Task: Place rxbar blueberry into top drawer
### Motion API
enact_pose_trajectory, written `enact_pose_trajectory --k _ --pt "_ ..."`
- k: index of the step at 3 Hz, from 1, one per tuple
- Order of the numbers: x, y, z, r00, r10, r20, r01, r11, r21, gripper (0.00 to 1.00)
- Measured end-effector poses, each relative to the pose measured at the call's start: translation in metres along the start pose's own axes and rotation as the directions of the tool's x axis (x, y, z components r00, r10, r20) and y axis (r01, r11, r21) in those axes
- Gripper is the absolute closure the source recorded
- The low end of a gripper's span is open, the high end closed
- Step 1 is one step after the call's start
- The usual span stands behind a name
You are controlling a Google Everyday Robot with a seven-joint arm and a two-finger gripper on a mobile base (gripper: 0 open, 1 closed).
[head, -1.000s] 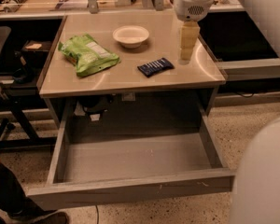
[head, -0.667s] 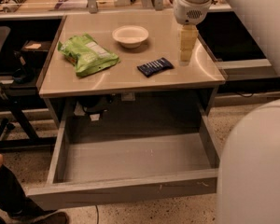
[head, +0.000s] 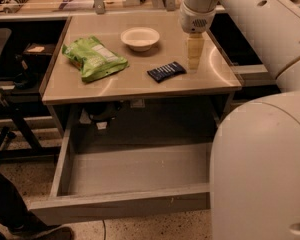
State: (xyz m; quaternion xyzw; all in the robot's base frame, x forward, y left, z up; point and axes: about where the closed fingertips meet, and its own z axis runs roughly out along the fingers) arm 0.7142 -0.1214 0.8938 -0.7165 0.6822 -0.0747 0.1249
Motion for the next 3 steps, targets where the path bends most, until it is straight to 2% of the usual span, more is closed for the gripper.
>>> enact_pose_trajectory --k 1,3 --pt "-0.007 -0.001 0.006 1.0 -0.021 0.013 0.021 0.9998 -0.001 0.0" --pt "-0.031 -0.001 0.034 0.995 -0.06 0.082 0.063 0.9974 -0.036 0.0"
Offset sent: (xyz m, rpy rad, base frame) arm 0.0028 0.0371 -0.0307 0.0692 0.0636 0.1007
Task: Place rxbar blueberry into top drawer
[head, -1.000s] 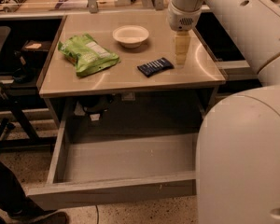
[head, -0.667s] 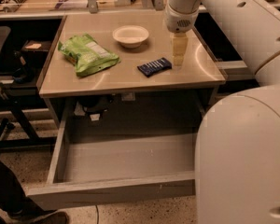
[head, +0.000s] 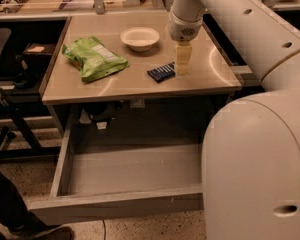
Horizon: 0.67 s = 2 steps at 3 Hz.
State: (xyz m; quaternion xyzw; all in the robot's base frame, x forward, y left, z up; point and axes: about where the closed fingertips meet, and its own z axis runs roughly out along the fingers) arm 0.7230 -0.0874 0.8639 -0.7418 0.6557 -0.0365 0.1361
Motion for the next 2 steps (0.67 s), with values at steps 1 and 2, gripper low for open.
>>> enact_pose_trajectory --k 1,2 --pt "-0.003 -0.001 0.011 1.0 -0.007 0.011 0.007 0.9999 -0.016 0.0" --pt "0.0 -0.005 0.023 1.0 -0.004 0.01 0.004 0.9994 -0.034 0.0"
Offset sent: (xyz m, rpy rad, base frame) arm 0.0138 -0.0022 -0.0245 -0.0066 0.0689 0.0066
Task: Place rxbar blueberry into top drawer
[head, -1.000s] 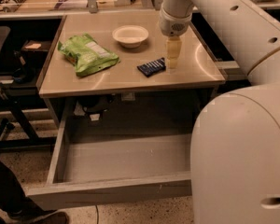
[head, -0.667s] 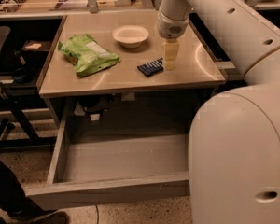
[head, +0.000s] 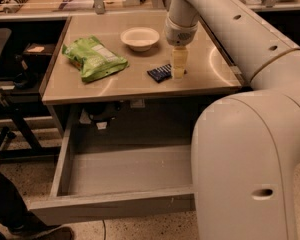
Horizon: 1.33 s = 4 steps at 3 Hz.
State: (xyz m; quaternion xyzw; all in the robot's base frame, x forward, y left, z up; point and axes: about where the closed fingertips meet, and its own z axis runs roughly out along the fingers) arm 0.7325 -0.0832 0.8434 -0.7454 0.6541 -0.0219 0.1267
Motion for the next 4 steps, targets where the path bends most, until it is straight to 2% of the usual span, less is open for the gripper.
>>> enact_pose_trajectory --k 2,4 --pt "0.004 -0.009 0.021 1.0 0.004 -0.007 -0.004 0.9994 -0.035 0.0" --pt "0.01 0.0 0.037 1.0 0.027 0.005 -0.027 0.9972 -0.07 0.0"
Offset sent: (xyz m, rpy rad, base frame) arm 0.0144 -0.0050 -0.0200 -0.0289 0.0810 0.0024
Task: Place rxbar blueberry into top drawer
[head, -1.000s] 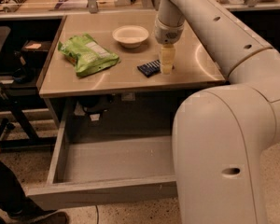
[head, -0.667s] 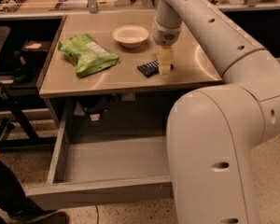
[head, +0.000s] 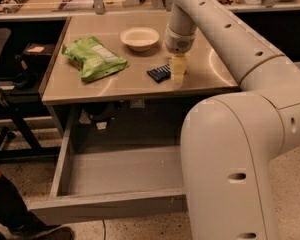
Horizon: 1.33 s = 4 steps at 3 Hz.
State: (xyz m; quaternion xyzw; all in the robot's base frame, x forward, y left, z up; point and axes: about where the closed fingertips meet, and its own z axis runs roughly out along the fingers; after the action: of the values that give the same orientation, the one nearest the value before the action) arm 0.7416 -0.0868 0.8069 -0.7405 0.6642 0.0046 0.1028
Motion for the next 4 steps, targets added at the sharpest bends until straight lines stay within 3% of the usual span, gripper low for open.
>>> enact_pose_trajectory --k 1,4 --pt "0.0032 0.0042 0.0069 1.0 0.024 -0.015 -0.025 0.9995 -0.021 0.0" --pt "0.0032 0.0042 0.0069 1.0 0.024 -0.015 -0.025 0.9995 -0.02 0.65"
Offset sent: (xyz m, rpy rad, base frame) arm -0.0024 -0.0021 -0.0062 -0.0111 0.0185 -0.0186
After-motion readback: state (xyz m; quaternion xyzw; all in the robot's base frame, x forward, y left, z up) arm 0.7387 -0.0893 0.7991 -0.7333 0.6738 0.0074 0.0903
